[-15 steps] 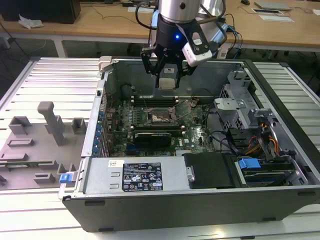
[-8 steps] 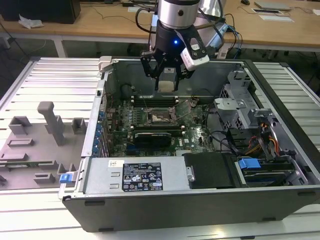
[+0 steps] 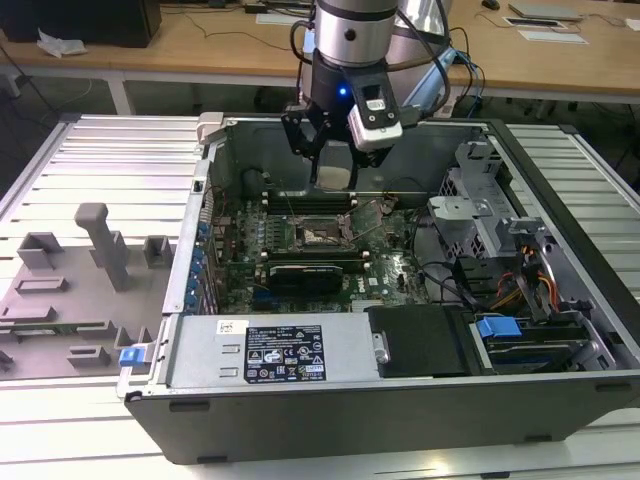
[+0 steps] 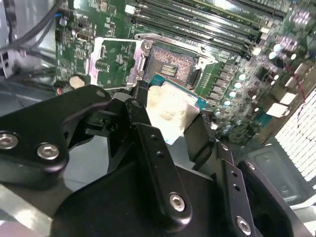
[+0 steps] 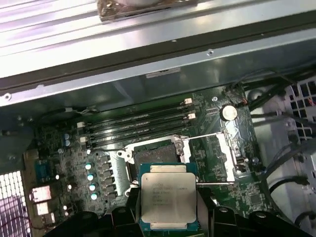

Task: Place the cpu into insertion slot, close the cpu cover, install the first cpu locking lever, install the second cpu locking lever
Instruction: 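Place the cpu into insertion slot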

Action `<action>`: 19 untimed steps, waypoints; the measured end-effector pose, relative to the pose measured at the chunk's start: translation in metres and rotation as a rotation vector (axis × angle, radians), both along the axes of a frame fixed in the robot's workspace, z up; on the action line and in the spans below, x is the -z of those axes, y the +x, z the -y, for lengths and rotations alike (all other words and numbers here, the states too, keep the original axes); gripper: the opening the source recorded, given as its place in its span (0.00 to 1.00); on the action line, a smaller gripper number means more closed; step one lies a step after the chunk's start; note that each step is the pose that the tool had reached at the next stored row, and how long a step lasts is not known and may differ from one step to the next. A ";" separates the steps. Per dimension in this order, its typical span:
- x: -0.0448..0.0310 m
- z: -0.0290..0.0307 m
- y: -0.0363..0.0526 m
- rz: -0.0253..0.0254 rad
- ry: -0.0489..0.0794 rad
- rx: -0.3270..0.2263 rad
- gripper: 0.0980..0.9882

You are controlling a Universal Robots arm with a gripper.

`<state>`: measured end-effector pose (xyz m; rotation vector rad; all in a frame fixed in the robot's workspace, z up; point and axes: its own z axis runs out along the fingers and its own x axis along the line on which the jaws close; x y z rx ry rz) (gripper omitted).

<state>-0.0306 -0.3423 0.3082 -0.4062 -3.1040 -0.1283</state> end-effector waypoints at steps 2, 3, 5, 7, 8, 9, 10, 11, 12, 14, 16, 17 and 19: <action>0.0009 0.0000 0.0000 0.0000 0.000 0.061 0.50; 0.0012 0.0000 0.0000 0.0000 0.000 0.079 0.50; 0.0020 0.0000 0.0000 0.0000 0.000 0.139 0.50; 0.0027 0.0000 0.0000 0.0001 0.000 0.178 0.50; 0.0031 0.0000 0.0000 0.0000 0.000 0.208 0.50; 0.0034 0.0000 0.0000 -0.0001 0.000 0.241 0.50; 0.0035 0.0000 0.0000 -0.0001 0.000 0.259 0.50; 0.0037 0.0000 0.0000 0.0000 0.000 0.275 0.50; 0.0038 0.0000 0.0000 0.0000 0.000 0.302 0.50; 0.0042 0.0000 0.0000 0.0001 0.000 0.362 0.50; 0.0044 0.0000 0.0000 0.0000 0.000 0.395 0.50; 0.0046 0.0000 0.0000 0.0000 0.000 0.420 0.50; 0.0048 0.0000 0.0000 0.0000 0.000 0.450 0.50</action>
